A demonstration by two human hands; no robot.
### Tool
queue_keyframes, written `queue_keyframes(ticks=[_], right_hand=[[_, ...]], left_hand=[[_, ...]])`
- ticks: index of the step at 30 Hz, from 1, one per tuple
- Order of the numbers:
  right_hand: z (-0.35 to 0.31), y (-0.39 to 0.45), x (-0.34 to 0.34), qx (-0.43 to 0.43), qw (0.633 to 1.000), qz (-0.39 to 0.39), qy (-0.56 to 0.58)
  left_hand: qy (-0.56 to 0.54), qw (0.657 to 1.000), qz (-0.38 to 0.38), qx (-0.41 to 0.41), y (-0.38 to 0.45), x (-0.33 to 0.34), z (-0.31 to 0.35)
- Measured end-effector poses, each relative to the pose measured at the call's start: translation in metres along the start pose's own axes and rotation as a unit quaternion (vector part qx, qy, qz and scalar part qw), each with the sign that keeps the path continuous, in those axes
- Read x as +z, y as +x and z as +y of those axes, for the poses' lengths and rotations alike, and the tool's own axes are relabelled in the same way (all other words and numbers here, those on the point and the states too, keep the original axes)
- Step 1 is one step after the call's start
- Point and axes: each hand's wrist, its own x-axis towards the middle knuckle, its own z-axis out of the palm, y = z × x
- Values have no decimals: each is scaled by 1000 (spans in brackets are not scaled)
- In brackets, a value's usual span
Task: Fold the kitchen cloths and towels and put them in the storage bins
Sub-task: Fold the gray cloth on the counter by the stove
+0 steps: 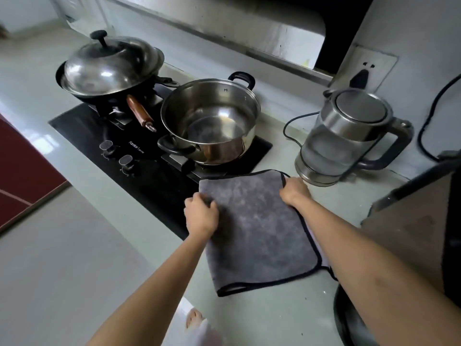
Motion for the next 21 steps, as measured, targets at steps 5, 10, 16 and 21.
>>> queue_keyframes(ticks=[5, 10, 16, 21], right_hand=[[10, 6, 12, 85, 996, 11, -17], [13, 7, 13, 45, 999, 14, 12], [-1, -7, 25, 0, 997, -46, 66], [-30, -19, 40, -47, 987, -129, 80]], left_hand=[[-9, 992, -70, -108, 23, -13, -14], [-28, 988, -129, -84, 23, -9, -12], [9, 995, -58, -78, 29, -37, -35], [46, 996, 19, -77, 42, -73, -56]])
